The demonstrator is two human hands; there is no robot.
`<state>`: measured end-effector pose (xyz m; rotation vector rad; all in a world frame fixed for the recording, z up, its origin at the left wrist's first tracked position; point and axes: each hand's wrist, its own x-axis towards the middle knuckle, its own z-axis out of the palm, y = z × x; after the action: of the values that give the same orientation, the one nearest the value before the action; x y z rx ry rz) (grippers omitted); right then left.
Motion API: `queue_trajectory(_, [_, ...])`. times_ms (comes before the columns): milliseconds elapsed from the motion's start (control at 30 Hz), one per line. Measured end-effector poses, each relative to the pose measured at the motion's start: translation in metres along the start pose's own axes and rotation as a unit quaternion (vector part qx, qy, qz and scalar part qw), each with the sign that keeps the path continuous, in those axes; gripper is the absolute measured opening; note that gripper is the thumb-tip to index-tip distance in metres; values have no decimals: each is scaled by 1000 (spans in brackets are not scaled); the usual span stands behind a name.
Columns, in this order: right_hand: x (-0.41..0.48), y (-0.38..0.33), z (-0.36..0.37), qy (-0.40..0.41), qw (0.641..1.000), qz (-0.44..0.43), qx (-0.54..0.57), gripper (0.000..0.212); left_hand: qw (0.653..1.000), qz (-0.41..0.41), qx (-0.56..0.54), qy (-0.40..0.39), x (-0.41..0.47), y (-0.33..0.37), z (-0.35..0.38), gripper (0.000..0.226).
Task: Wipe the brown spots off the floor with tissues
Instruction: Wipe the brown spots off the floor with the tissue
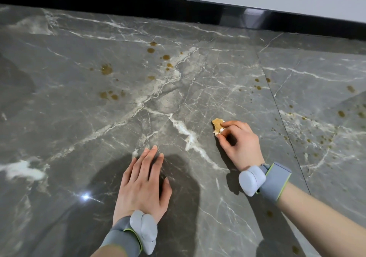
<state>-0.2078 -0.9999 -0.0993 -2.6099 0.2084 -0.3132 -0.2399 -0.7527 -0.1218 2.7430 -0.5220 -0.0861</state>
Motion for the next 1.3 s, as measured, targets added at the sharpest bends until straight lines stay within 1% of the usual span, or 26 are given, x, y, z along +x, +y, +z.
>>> queue_trajectory(67, [5,-8,0,-6,997,75,21,16,1000,1,0,2,0,0,1,53])
queue_trajectory(100, [4,-13,2,-11,996,81,33,17,1000,1,-1,2,-1,0,1,52])
queue_trajectory(167, [-5,-28,7,-43,998,-13,33,18,1000,0,-1,7,-1,1,1,52])
queue_trajectory(233, [-20,-43,18,-106,987,-116,40,22,1000,-2,2,6,0,1,0,53])
queue_trajectory(300, [-26,-49,23,-139,975,-170,40,16,1000,-1,6,3,-1,0,0,52])
queue_trajectory(333, [-21,-45,21,-138,973,-180,34,11,1000,-1,4,5,-1,0,0,52])
queue_trajectory(367, [-14,-36,20,-123,976,-175,27,5,1000,-1,3,7,0,0,0,52])
queue_trajectory(433, [5,-12,11,-58,991,-117,3,19,1000,-1,5,4,-1,-1,-1,52])
queue_trajectory(467, [16,1,6,-21,997,-71,-10,25,1000,-1,5,3,-1,-1,-1,52])
queue_trajectory(533, [34,18,-2,39,999,29,-16,26,1000,-1,6,1,0,-2,-1,52])
queue_trajectory(567, [38,19,-3,55,996,59,-25,24,1000,0,5,0,0,0,0,52])
queue_trajectory(600, [39,14,3,52,996,54,-40,23,1000,-1,5,-1,0,0,-1,52])
queue_trajectory(667, [28,-6,22,21,997,-37,-68,26,1000,-2,6,-1,0,0,-1,52])
queue_trajectory(767, [-5,-50,47,-64,983,-173,4,25,1000,-2,6,-3,0,0,-1,52])
queue_trajectory(833, [-22,-65,51,-125,967,-216,56,30,1000,-2,3,-5,1,0,-1,52])
queue_trajectory(900, [-19,-55,43,-164,952,-252,49,33,1000,-2,3,-7,0,0,-1,52])
queue_trajectory(933, [-11,-42,37,-159,956,-244,34,33,1000,-4,2,-7,0,0,-1,53])
queue_trajectory(967, [-2,-27,30,-131,967,-218,10,33,1000,-5,2,-6,0,0,-1,53])
queue_trajectory(1033, [20,5,12,-52,992,-108,-40,30,1000,-4,2,-6,0,0,-1,52])
queue_trajectory(1067, [28,15,5,-26,997,-42,-54,28,1000,-3,0,-6,0,0,-1,52])
queue_trajectory(1100, [33,21,2,-12,998,9,-68,30,1000,-3,0,-6,0,0,-1,53])
queue_trajectory(1133, [35,19,6,-10,996,34,-87,34,1000,-2,1,-6,1,0,-1,53])
queue_trajectory(1167, [31,9,11,-18,994,31,-105,35,1000,-3,2,-7,0,0,-2,53])
queue_trajectory(1200, [24,-5,17,-25,993,3,-112,35,1000,-3,4,-7,0,0,-2,53])
queue_trajectory(1233, [14,-20,24,-37,993,-47,-101,35,1000,-3,5,-7,0,0,-2,53])
queue_trajectory(1300, [-14,-48,38,-76,979,-173,-75,38,1000,-3,7,-8,0,0,-2,53])
